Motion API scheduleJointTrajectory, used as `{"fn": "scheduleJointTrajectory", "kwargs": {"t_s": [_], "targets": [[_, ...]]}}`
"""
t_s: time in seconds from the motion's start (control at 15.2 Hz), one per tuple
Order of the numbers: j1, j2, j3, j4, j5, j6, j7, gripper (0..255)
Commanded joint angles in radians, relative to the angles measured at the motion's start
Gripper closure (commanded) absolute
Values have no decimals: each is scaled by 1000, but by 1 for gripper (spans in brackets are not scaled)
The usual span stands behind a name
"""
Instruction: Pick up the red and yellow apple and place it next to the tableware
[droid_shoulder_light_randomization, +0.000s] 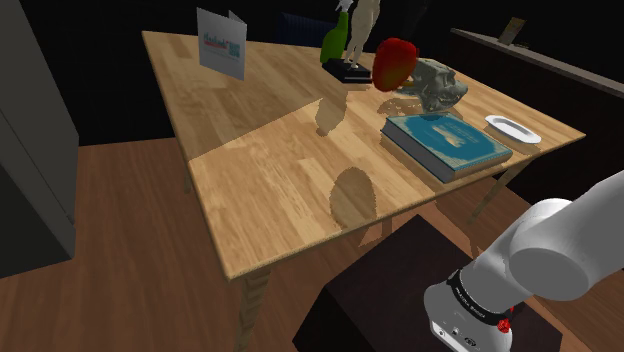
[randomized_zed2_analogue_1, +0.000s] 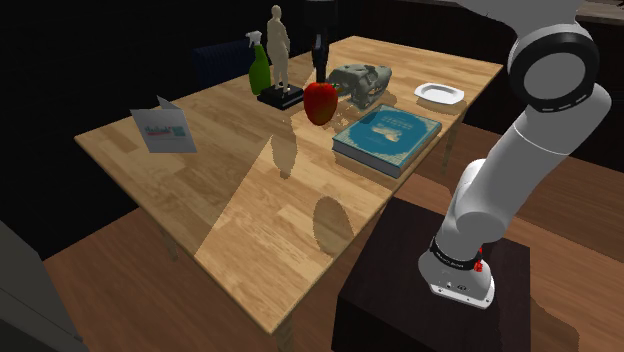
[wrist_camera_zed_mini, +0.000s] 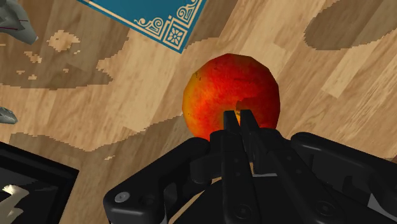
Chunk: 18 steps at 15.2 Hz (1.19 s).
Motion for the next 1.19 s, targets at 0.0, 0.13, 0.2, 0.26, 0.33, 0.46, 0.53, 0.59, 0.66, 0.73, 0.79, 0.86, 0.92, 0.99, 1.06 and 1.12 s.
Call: {"fn": "scheduleJointTrajectory", "kwargs": {"t_s": [0.0, 0.13, 0.2, 0.26, 0.33, 0.46, 0.53, 0.59, 0.66, 0.73, 0.79, 0.86, 0.92, 0.99, 1.06, 1.12], "targets": [[1, 16, 1, 48, 1, -31, 3, 255], [1, 34, 0, 98, 2, -63, 4, 255], [1, 44, 0, 124, 2, -80, 5, 255], [1, 54, 0, 150, 2, -96, 6, 255], [1, 65, 0, 178, 3, -113, 6, 255], [1, 88, -1, 236, 4, -148, 8, 255], [0, 100, -1, 267, 5, -166, 9, 255], [0, 114, -1, 299, 5, -185, 9, 255], [0, 128, -2, 332, 6, -204, 10, 255], [0, 138, -2, 356, 7, -218, 11, 255], [-12, 121, -16, 328, 3, -208, -17, 255], [-23, 106, -30, 302, 0, -199, -44, 255], [-34, 92, -44, 278, -4, -190, -71, 255], [-45, 80, -58, 256, -9, -181, -98, 255], [-56, 69, -72, 236, -13, -173, -125, 255], [-67, 60, -86, 218, -18, -165, -152, 255]]}}
